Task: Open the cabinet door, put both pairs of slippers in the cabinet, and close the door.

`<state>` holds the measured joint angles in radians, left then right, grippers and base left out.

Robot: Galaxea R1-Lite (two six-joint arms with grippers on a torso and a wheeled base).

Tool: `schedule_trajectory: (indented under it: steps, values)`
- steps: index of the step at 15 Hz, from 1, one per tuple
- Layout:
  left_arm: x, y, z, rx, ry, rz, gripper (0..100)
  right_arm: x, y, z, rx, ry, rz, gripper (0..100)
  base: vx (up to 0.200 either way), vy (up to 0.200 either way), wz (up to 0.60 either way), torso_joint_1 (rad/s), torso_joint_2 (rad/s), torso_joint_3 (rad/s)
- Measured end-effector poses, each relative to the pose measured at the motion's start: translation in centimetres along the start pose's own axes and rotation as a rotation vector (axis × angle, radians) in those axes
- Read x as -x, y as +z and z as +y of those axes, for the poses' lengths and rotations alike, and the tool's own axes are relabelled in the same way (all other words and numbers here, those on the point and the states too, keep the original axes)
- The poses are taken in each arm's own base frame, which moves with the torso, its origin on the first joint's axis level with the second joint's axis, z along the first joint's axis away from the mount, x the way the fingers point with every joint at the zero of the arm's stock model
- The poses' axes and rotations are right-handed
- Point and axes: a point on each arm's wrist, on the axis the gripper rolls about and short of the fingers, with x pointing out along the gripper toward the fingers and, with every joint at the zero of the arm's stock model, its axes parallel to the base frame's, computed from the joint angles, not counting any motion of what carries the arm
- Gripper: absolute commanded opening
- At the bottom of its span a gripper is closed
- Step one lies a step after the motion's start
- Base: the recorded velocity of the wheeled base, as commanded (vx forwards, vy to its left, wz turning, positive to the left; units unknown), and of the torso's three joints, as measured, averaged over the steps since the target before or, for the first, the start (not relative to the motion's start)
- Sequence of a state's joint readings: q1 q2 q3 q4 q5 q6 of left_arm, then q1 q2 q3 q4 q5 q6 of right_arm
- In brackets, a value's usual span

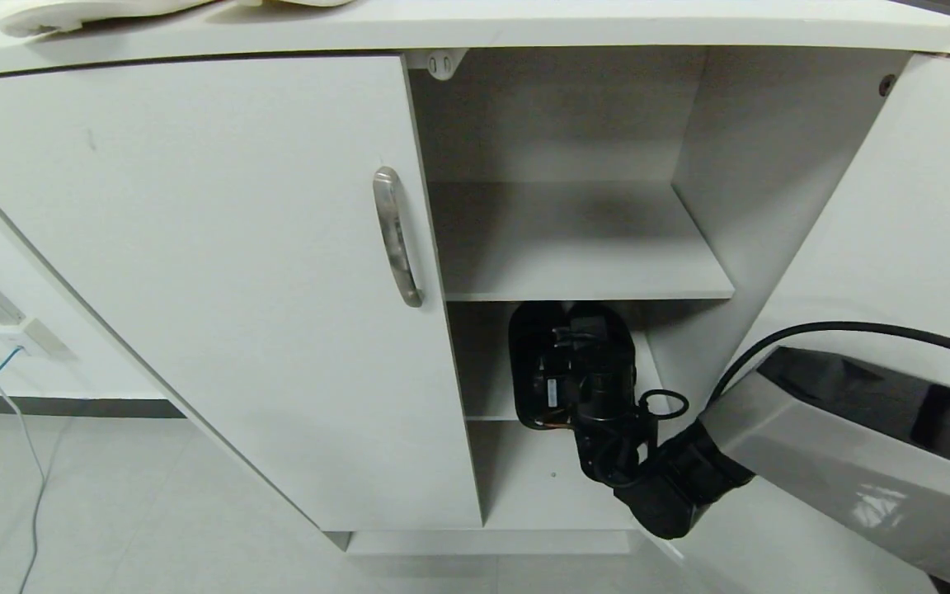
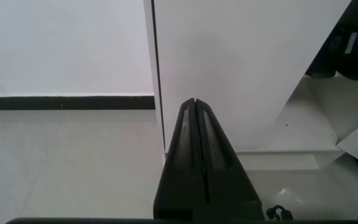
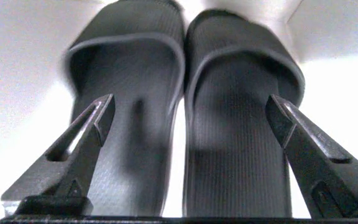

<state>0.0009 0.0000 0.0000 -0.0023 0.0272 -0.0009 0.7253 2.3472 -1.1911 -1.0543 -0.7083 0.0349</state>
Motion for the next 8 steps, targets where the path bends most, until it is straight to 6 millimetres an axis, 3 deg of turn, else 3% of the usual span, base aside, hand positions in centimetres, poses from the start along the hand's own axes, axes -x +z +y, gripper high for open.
schedule_trajectory:
  steps: [5,7,8]
  values:
    - [0.0,0.0,0.0,0.000,0.000,0.000,0,5.6,0.3,-1.0,-0.035,0.040,0.063,100,0.000,0.000,0.00,0.000,0.00,0.000]
    - [0.0,0.0,0.0,0.000,-0.001,0.000,0,6.7,0.8,-1.0,-0.039,0.059,0.062,100,0.000,0.000,0.00,0.000,0.00,0.000]
    - [0.0,0.0,0.0,0.000,-0.001,0.000,0,7.0,1.1,-0.9,-0.042,0.066,0.059,100,-0.200,0.000,0.00,0.007,0.00,-0.002]
